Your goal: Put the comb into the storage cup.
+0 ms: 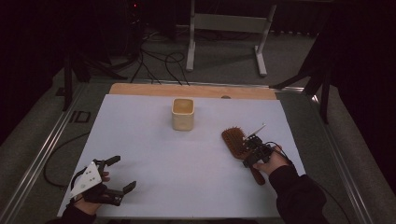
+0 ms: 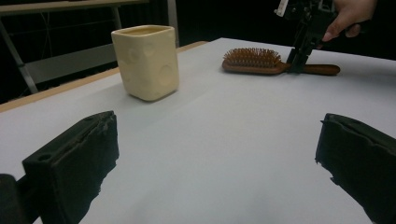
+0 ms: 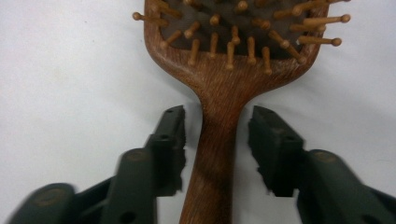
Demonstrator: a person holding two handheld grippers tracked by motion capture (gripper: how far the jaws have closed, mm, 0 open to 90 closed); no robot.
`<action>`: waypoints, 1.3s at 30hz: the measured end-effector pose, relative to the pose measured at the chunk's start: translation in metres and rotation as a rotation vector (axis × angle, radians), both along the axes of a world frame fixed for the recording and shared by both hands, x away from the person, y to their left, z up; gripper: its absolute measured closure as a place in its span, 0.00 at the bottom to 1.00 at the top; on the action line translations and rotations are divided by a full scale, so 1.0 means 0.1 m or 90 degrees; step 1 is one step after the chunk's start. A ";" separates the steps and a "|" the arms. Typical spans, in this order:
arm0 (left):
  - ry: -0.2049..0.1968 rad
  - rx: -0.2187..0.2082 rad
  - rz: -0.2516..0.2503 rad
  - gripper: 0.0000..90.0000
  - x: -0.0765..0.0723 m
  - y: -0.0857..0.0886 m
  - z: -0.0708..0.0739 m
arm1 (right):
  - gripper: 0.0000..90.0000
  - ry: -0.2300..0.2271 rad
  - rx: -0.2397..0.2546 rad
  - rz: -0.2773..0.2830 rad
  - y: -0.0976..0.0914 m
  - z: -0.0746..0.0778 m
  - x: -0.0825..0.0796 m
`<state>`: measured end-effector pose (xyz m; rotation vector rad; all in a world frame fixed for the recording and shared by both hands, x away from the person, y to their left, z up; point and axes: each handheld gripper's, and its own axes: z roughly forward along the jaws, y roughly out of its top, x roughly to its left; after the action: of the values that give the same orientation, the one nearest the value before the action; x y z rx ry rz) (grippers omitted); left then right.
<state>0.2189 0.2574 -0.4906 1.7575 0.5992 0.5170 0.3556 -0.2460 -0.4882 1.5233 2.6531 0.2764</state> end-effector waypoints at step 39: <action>0.007 0.003 0.000 0.00 0.01 -0.01 -0.02 | 0.82 -0.102 -0.006 0.004 0.01 -0.04 -0.19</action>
<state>0.2197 0.2563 -0.4923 1.7661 0.6066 0.5088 0.3369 -0.2452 -0.4925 1.4247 2.5321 0.3689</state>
